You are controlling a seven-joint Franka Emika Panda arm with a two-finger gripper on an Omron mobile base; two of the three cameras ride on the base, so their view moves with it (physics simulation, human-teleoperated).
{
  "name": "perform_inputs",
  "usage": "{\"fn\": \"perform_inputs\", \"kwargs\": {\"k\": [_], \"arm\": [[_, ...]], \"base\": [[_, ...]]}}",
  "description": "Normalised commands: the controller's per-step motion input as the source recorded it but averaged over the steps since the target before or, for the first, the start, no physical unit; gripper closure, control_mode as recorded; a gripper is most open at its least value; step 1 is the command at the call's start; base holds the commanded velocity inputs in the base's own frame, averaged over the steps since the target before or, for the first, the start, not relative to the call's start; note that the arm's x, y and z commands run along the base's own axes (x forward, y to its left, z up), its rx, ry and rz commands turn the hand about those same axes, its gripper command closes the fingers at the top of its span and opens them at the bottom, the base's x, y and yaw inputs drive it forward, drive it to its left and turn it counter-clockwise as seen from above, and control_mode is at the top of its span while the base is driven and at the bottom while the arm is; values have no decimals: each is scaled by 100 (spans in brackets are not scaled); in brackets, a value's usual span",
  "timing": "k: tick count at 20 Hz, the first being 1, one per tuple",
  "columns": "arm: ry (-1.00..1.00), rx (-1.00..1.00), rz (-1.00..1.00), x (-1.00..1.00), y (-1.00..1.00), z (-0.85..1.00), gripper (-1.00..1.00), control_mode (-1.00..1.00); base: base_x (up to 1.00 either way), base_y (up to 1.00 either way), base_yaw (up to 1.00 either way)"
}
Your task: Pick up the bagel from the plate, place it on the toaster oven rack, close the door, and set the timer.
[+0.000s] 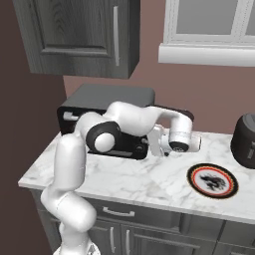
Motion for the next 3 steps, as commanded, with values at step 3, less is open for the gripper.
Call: {"fn": "perform_inputs", "kwargs": {"k": [3], "arm": [[0,0,-14,0,0,-40,100,-100]], "base": [[0,0,0]]}}
